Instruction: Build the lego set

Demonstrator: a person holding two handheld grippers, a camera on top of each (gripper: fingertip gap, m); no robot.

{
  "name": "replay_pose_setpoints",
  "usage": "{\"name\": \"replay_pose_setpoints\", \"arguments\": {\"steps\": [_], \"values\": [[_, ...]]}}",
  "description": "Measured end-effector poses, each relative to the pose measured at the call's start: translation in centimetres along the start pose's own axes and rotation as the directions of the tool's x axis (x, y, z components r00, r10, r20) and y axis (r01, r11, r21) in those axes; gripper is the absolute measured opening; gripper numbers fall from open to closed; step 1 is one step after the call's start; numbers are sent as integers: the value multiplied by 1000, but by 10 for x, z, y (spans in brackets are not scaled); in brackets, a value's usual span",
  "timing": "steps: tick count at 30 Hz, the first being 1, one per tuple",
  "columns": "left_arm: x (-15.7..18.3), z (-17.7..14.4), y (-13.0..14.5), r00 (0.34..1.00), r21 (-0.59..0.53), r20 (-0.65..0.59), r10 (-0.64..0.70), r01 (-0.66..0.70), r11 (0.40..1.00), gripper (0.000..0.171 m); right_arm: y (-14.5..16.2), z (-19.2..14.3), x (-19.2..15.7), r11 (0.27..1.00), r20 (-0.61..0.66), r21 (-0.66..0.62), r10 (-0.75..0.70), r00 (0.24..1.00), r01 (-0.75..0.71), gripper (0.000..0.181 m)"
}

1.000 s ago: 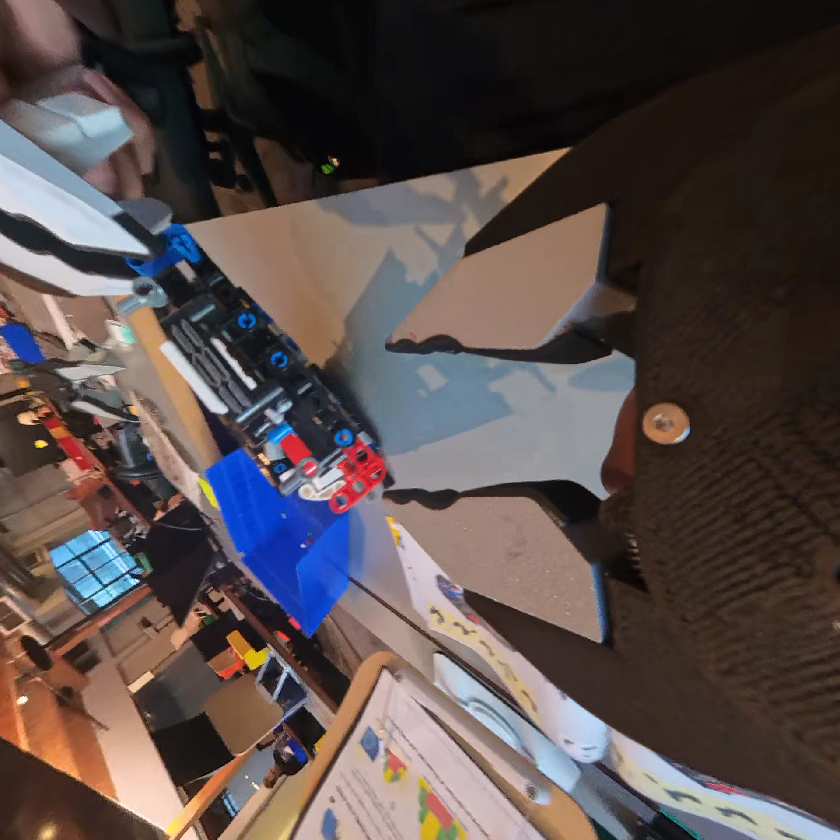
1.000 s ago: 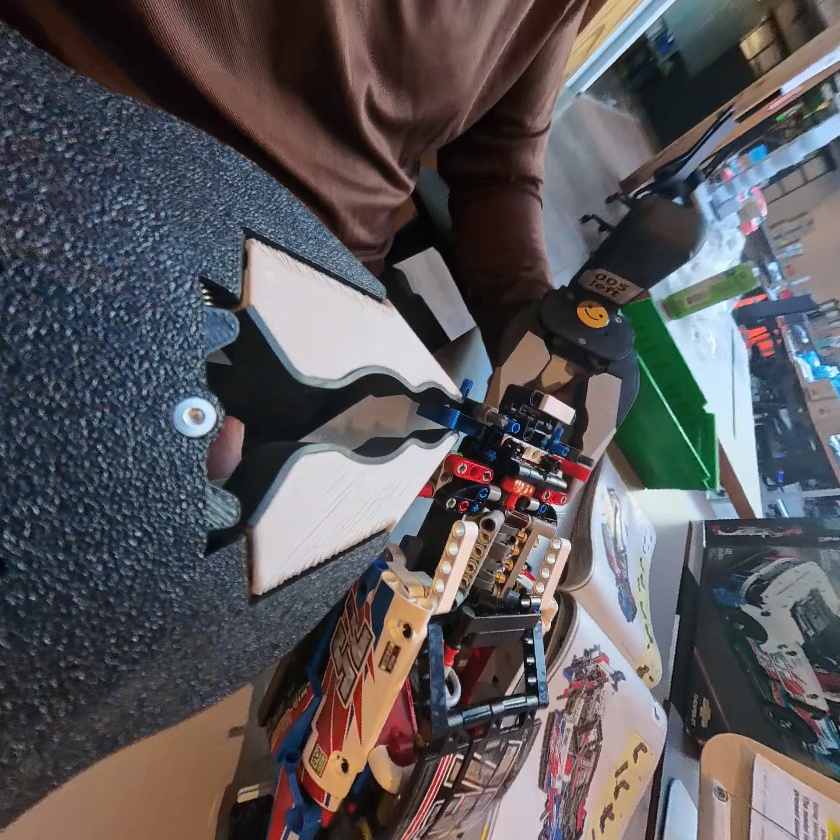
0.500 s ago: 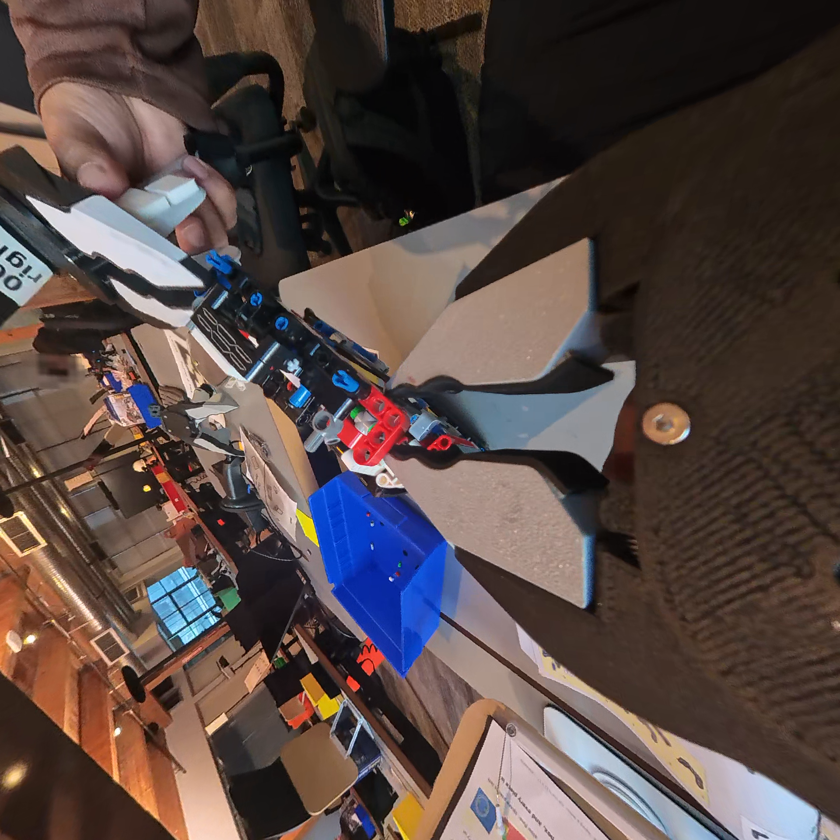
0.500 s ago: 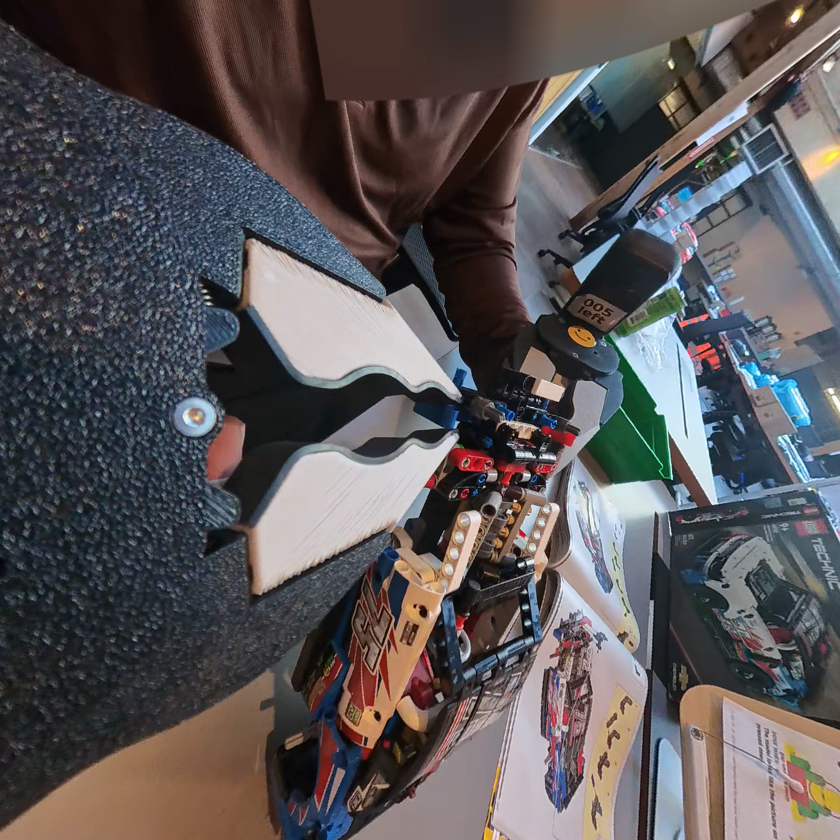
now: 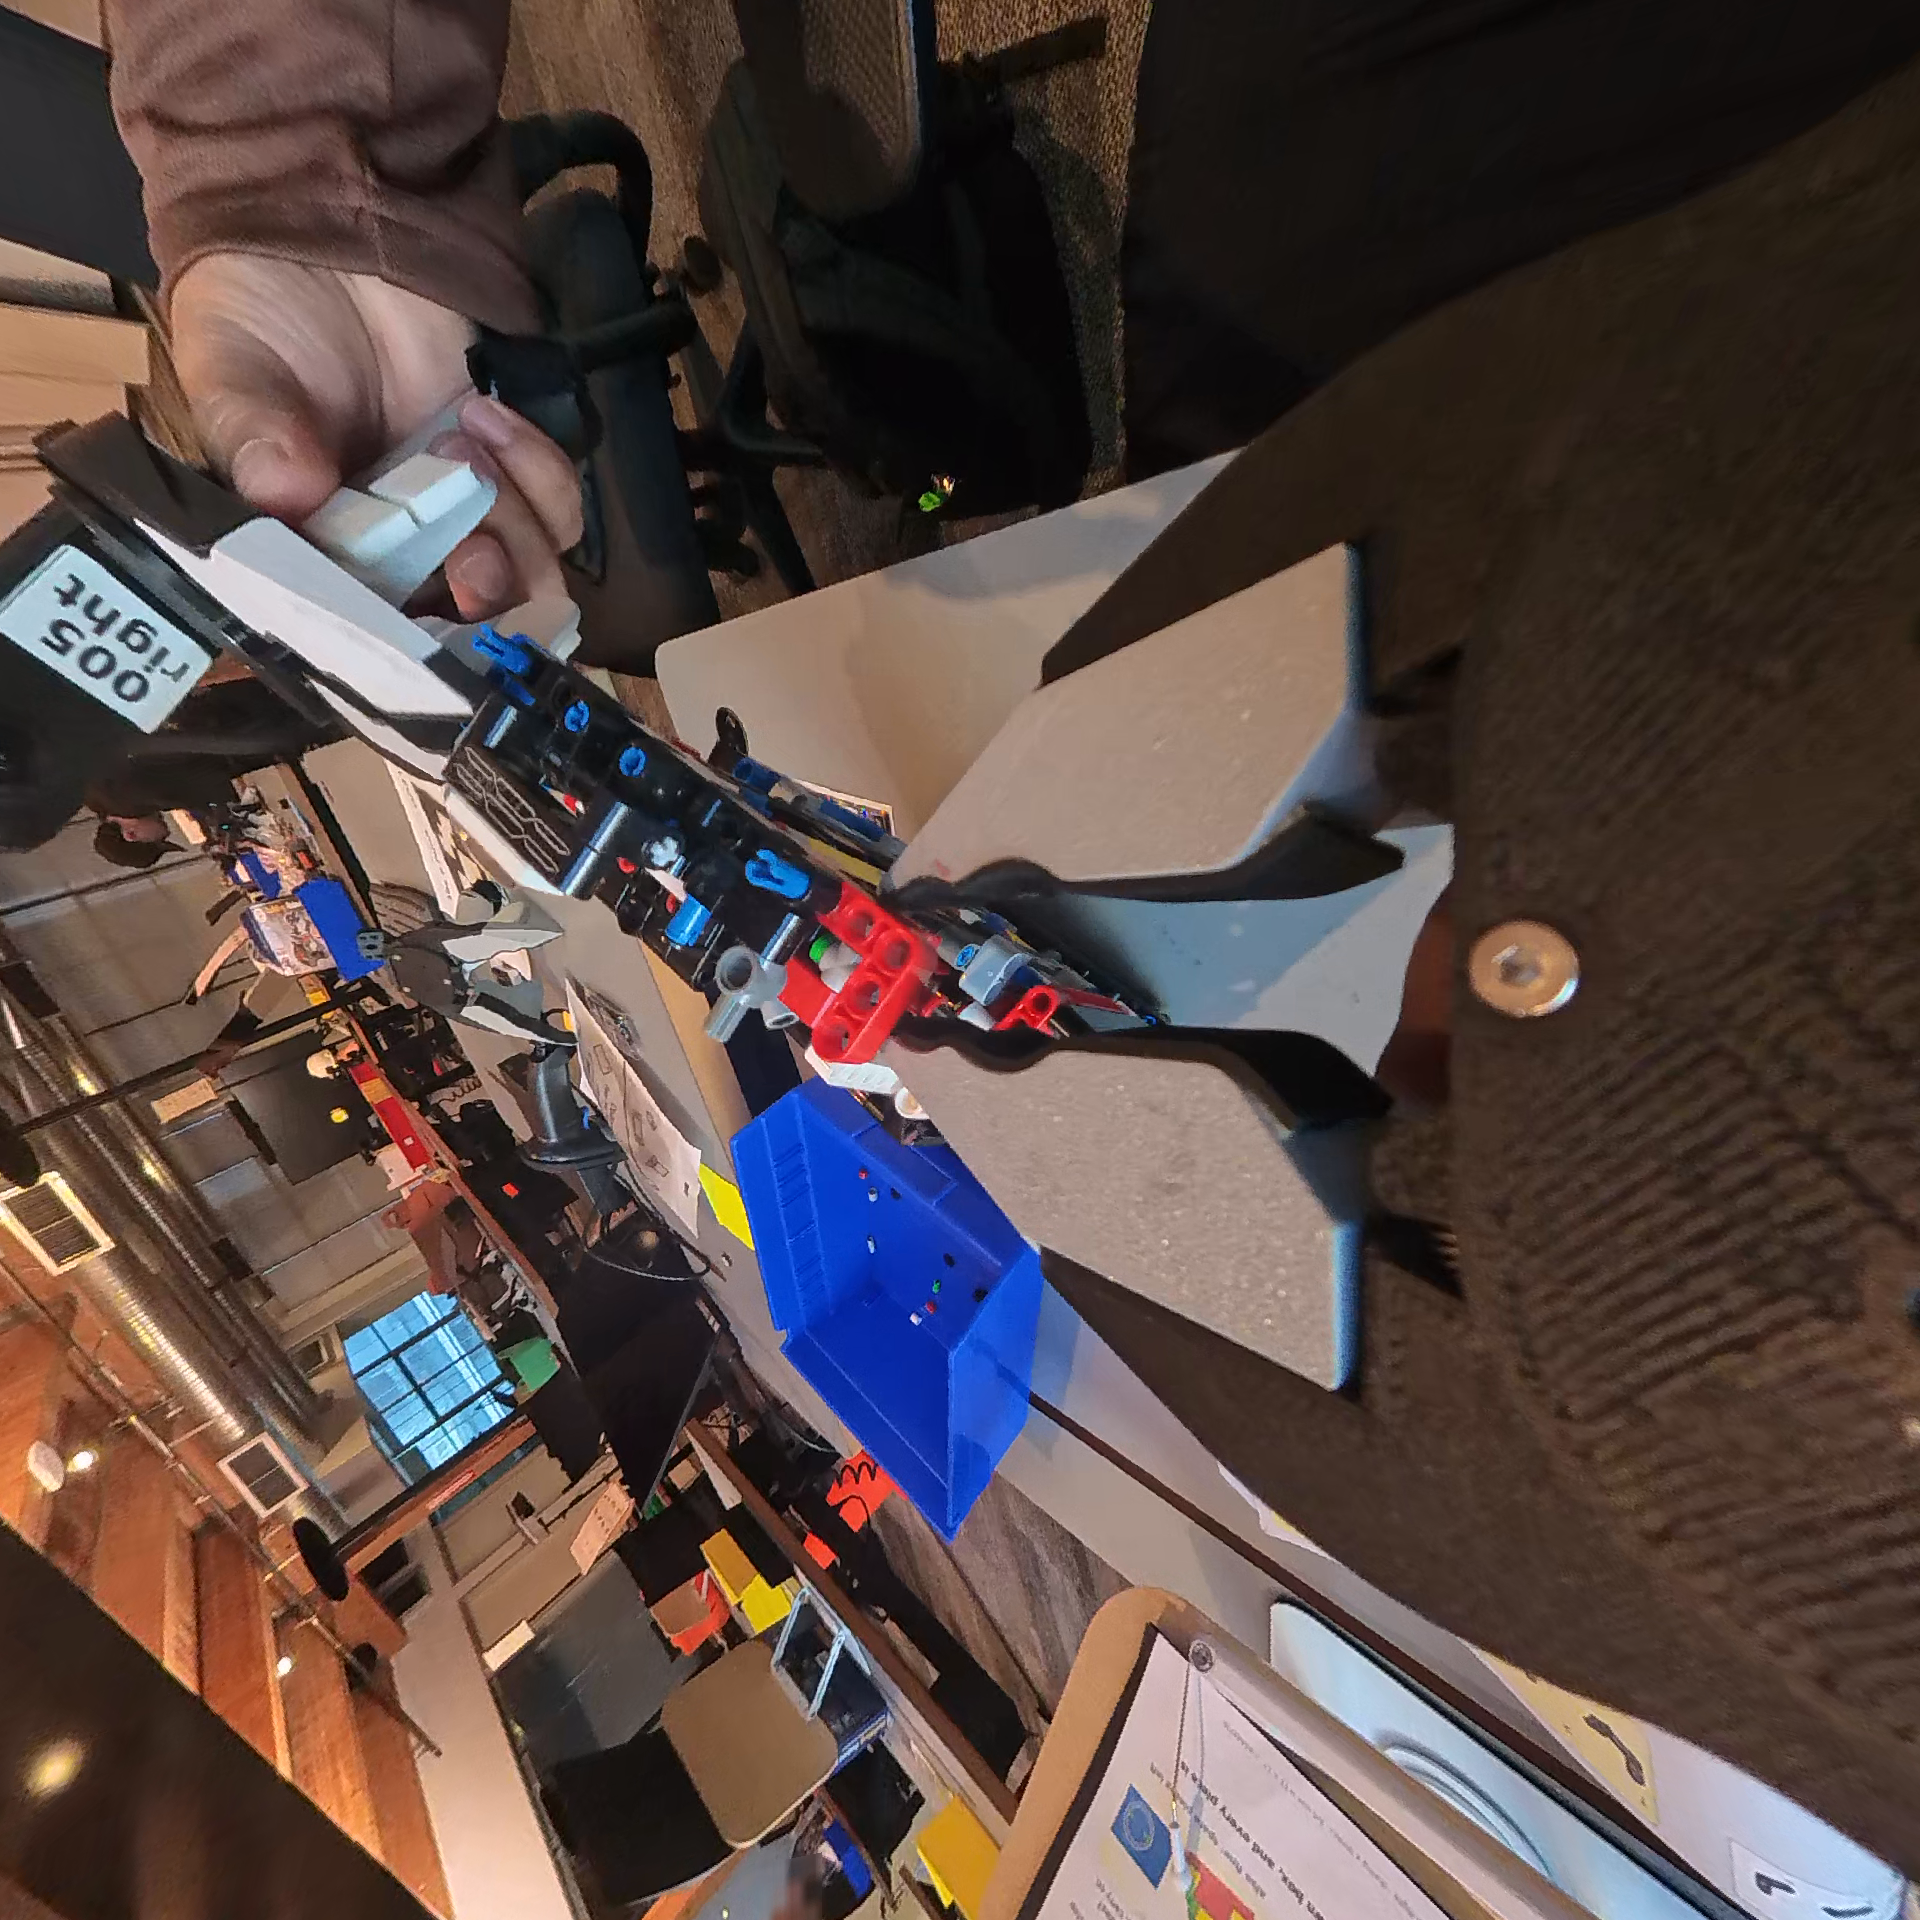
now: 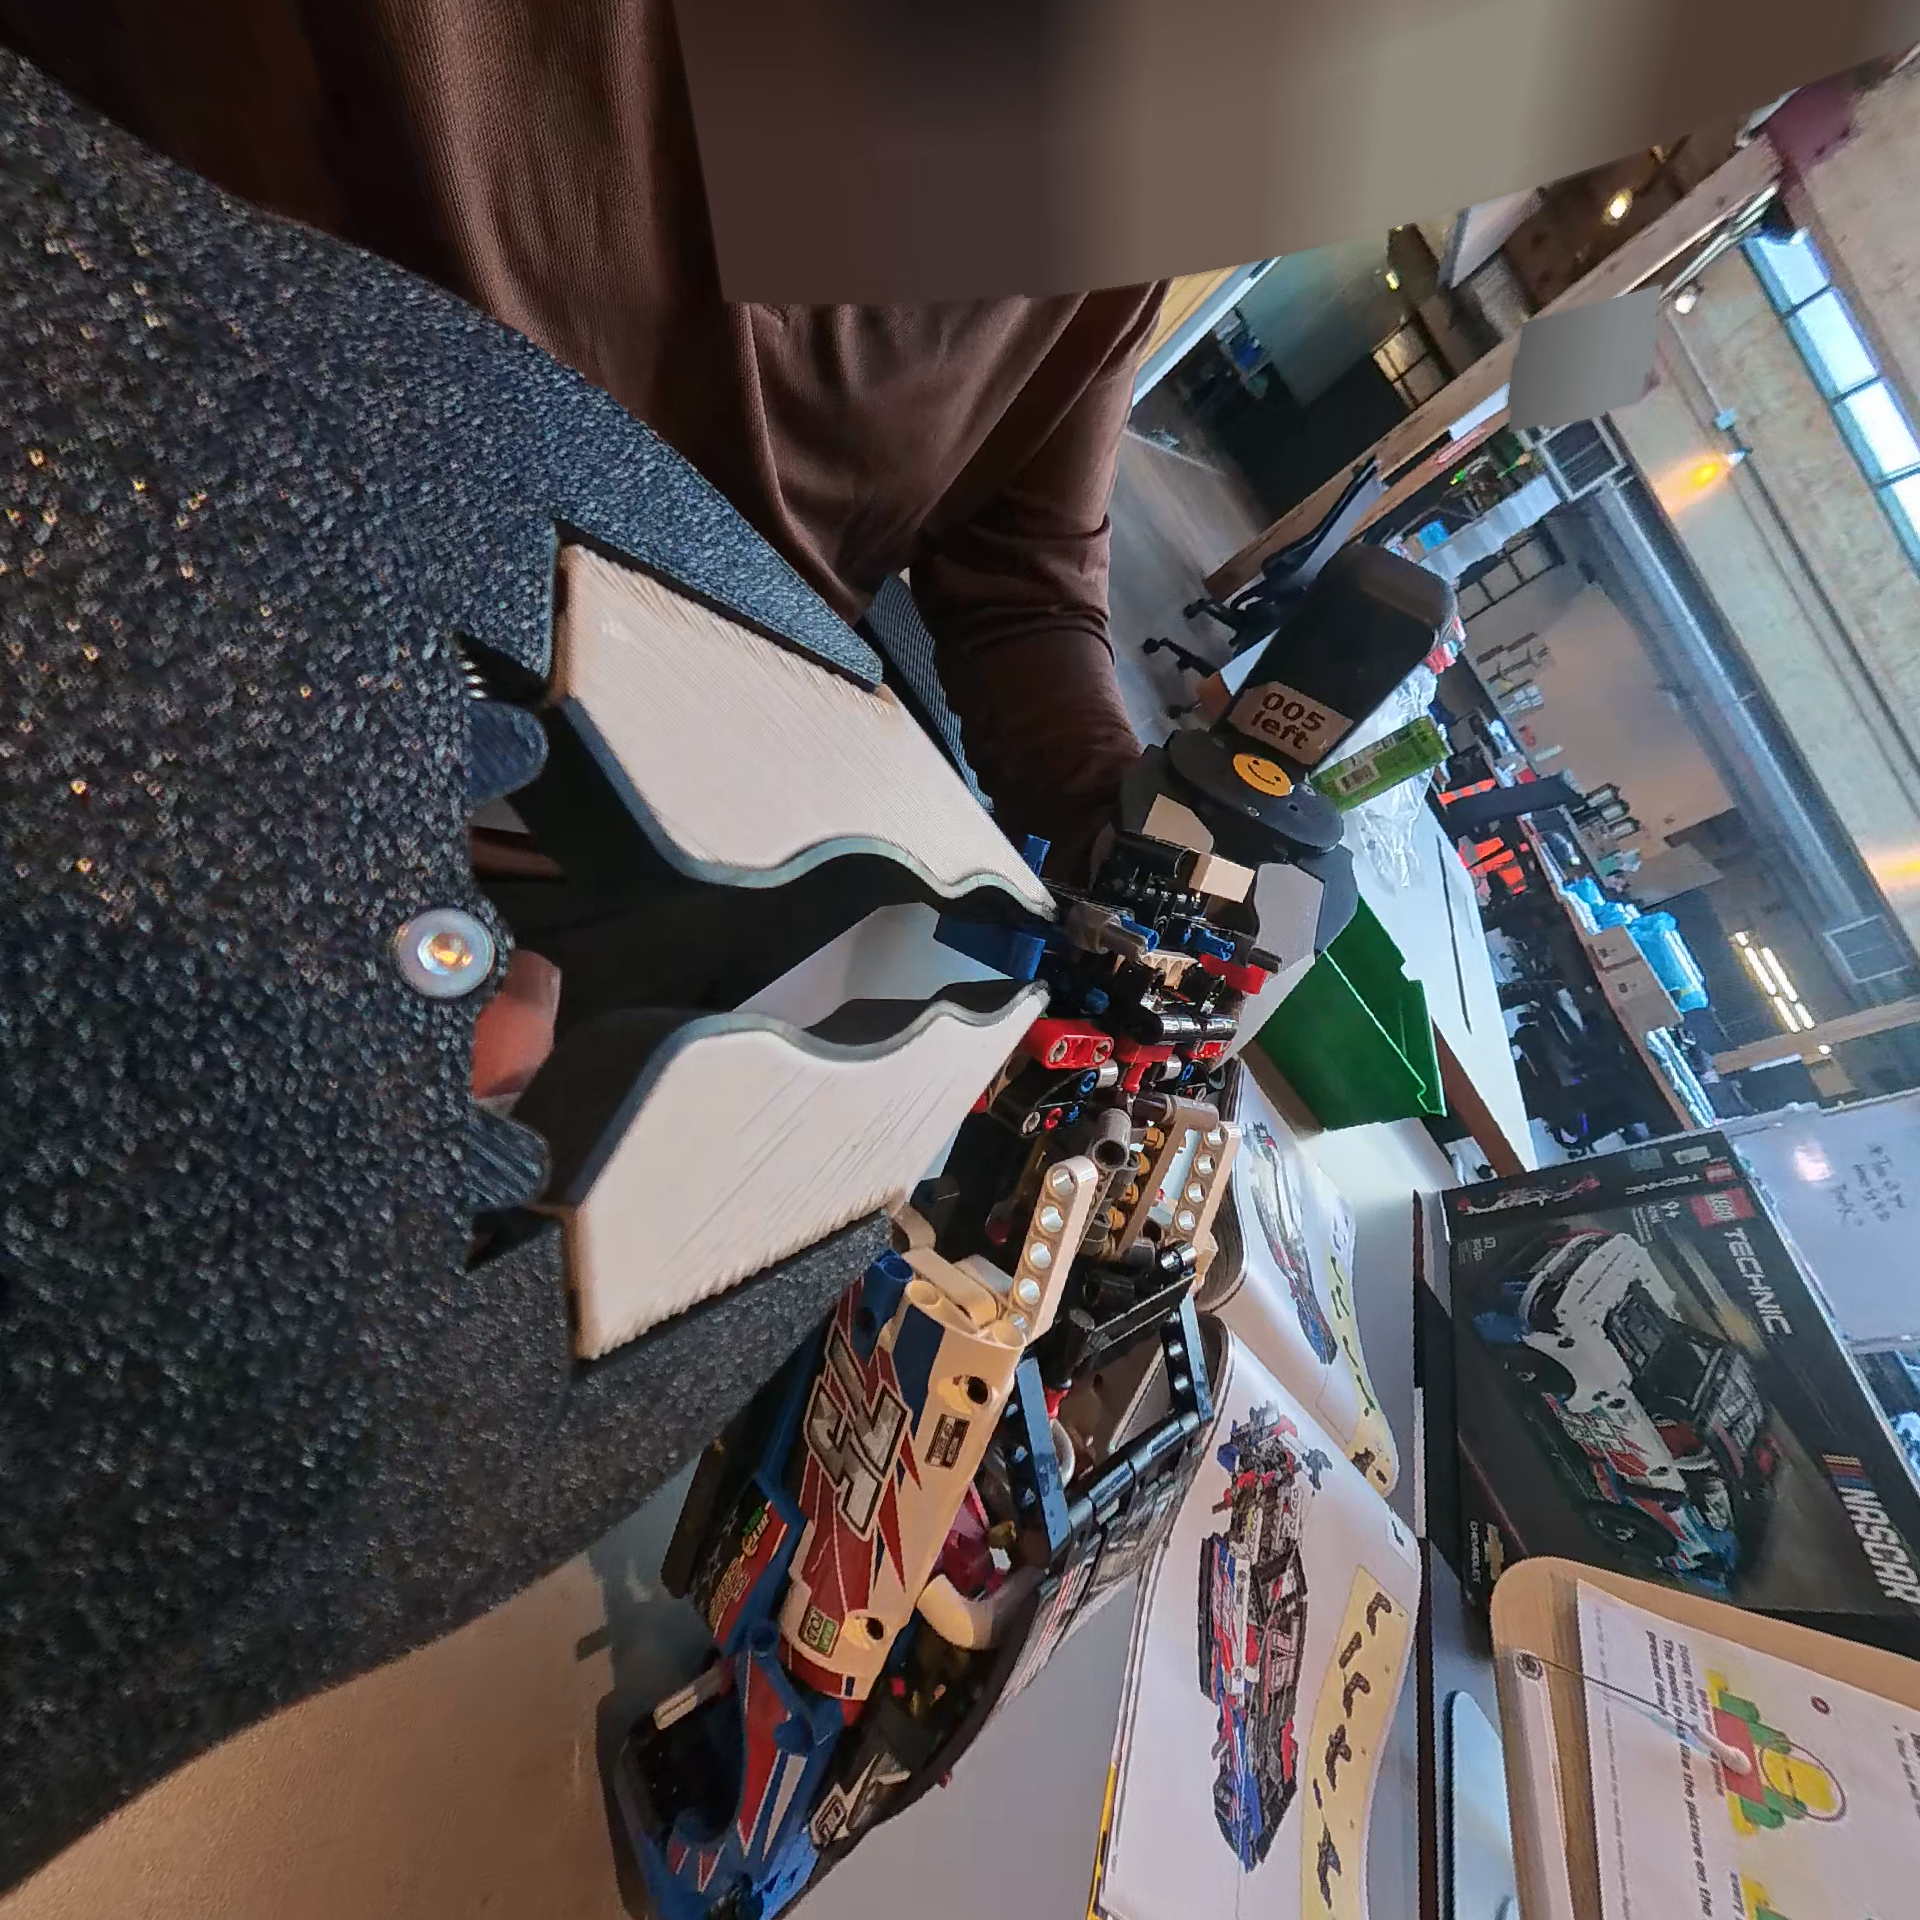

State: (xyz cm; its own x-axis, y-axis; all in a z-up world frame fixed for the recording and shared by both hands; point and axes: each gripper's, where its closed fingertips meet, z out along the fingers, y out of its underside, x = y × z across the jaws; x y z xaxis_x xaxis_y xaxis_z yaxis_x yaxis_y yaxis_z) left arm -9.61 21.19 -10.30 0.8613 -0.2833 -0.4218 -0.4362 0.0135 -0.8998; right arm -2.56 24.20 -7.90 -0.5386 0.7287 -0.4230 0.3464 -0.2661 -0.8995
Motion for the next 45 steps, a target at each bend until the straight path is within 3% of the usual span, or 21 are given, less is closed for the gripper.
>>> {"name": "replay_pose_setpoints", "arguments": {"steps": [19, 28, 37, 45], "values": [[9, -8, 3, 1000, 8, 25, -2, 1, 1000, 13, 6, 4, -4, 1000, 15, 4, -1, 1000, 1, 10], [-2, -6, 1, 998, 4, 52, -47, 47, 999, 11, -5, 6, 1, 999, -29, 45, 0, 1000, 1, 10], [-7, -8, 6, 994, -10, 47, -100, 100, 995, 5, -5, 11, 3, 995, -116, 14, -93, 989, 95, 11], [-9, -8, 6, 993, -6, 66, -102, 102, 995, 7, -8, 12, 3, 997, -107, 50, -46, 993, 51, 10]]}}
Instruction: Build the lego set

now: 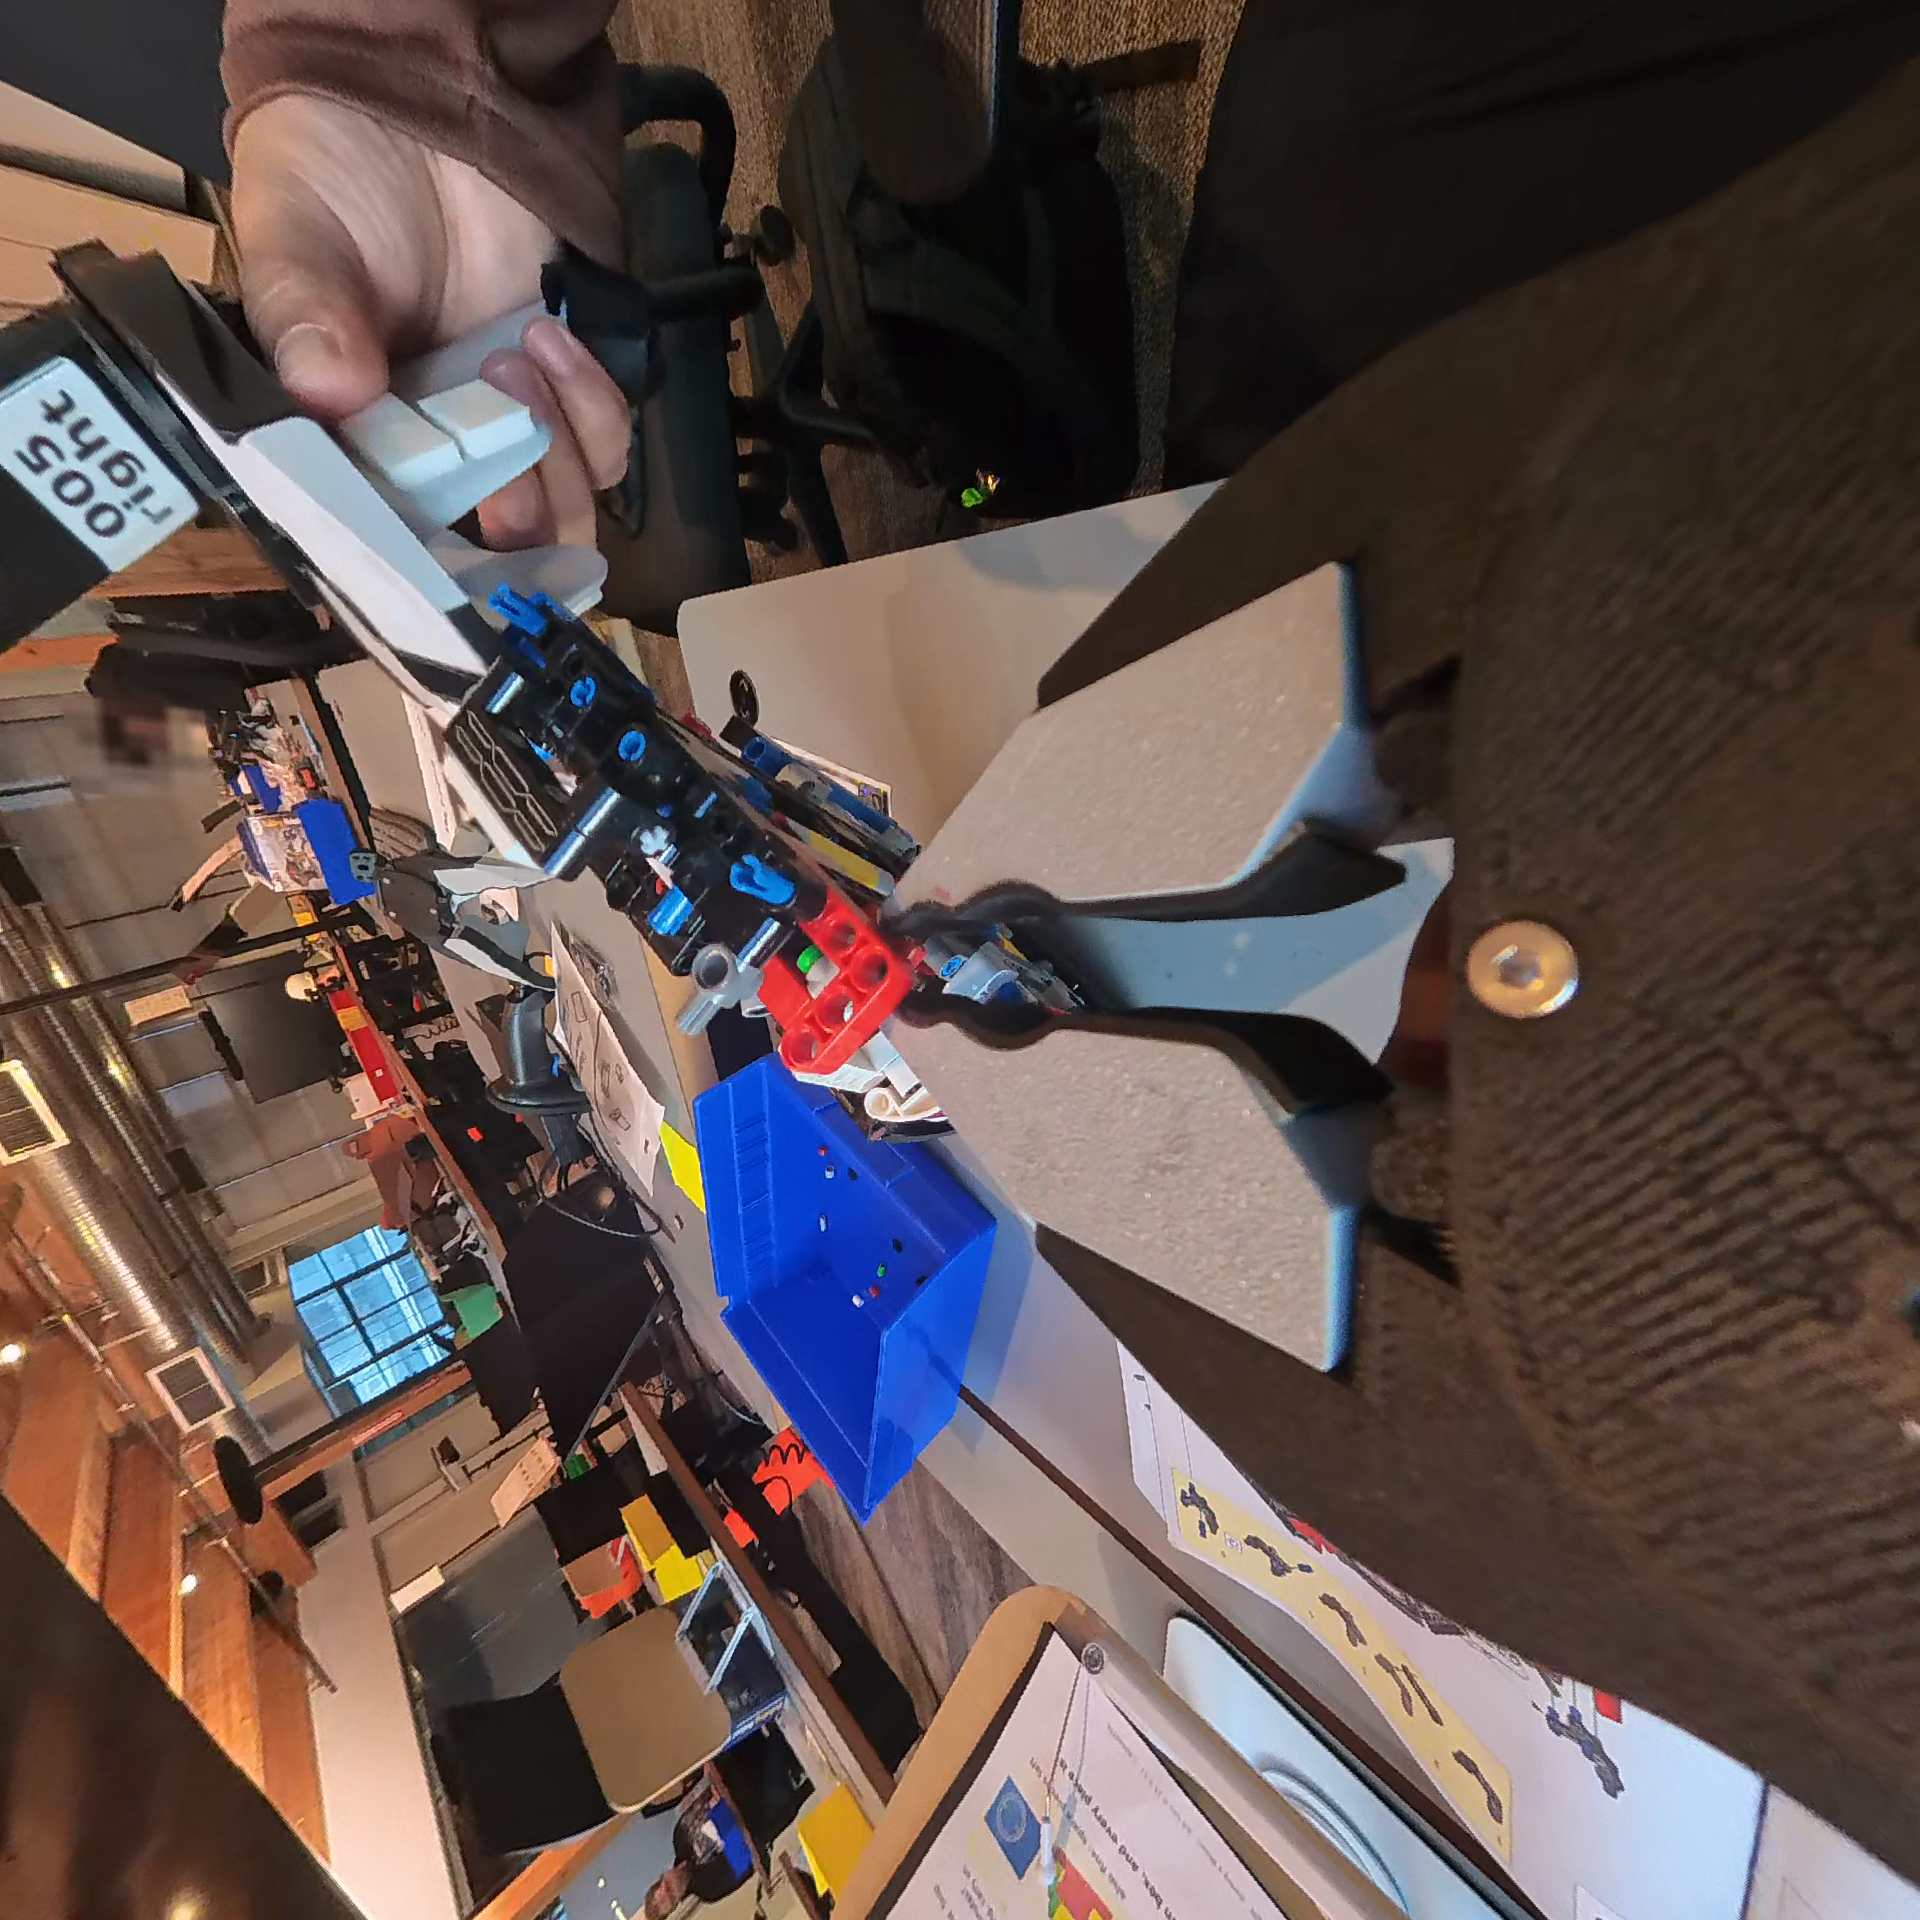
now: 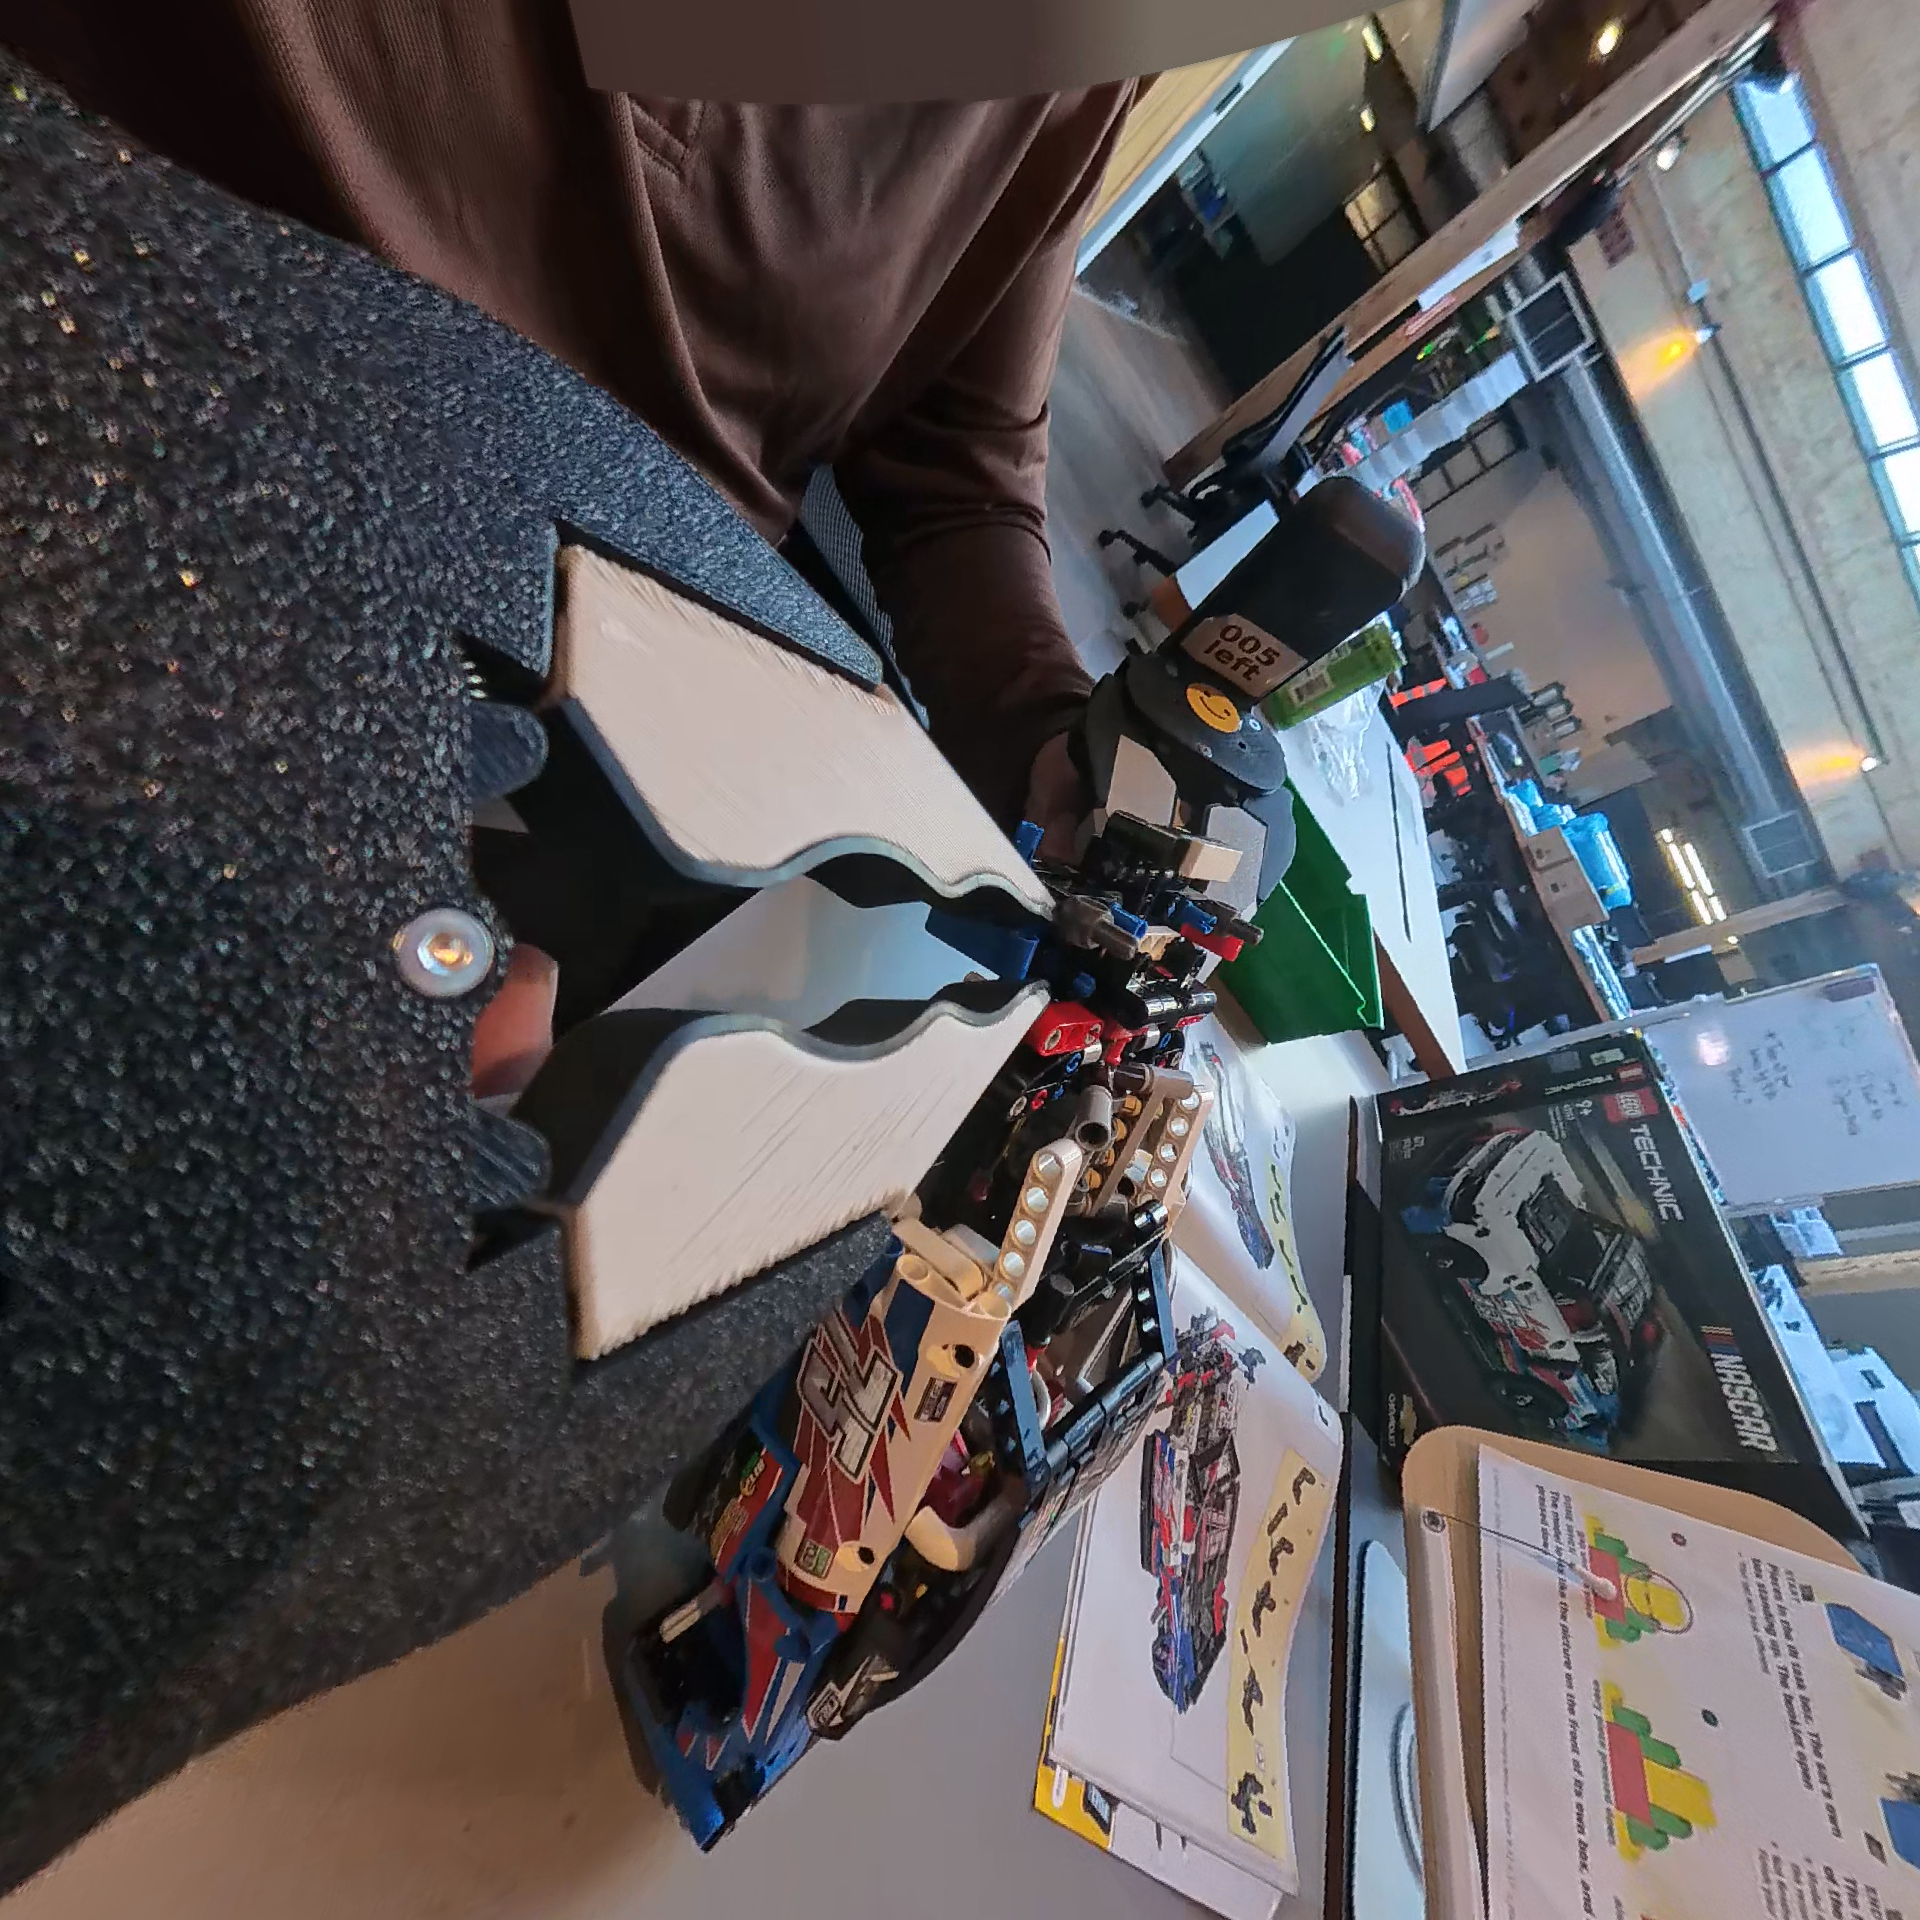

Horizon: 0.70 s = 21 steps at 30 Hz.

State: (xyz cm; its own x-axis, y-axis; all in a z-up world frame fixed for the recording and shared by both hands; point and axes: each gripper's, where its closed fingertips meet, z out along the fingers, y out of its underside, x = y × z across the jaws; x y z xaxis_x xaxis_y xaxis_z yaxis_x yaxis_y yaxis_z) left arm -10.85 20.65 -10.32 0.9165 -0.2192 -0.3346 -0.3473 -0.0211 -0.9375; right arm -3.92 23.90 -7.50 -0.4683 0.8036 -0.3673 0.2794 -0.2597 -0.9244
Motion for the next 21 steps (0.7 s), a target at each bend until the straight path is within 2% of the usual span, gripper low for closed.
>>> {"name": "replay_pose_setpoints", "arguments": {"steps": [7, 12, 18, 20, 21], "values": [[-3, -3, 2, 1000, -3, 10, -14, 14, 1000, 13, 0, 6, -2, 1000, 8, 26, 7, 1000, -7, 10], [-1, -9, 10, 999, -20, 26, -21, 22, 1000, 25, 8, 17, -8, 1000, 17, 22, -8, 1000, 8, 10], [7, -27, 31, 997, -52, 47, -65, 67, 996, 35, 37, 35, -22, 1000, 44, -15, -9, 999, 10, 9], [11, -35, 41, 997, -74, 60, -42, 47, 996, 37, 47, 41, -27, 999, 54, -36, -11, 998, 13, 9], [11, -39, 46, 996, -90, 87, -20, 28, 996, 45, 53, 45, -30, 999, 56, -51, -16, 998, 19, 9]]}}
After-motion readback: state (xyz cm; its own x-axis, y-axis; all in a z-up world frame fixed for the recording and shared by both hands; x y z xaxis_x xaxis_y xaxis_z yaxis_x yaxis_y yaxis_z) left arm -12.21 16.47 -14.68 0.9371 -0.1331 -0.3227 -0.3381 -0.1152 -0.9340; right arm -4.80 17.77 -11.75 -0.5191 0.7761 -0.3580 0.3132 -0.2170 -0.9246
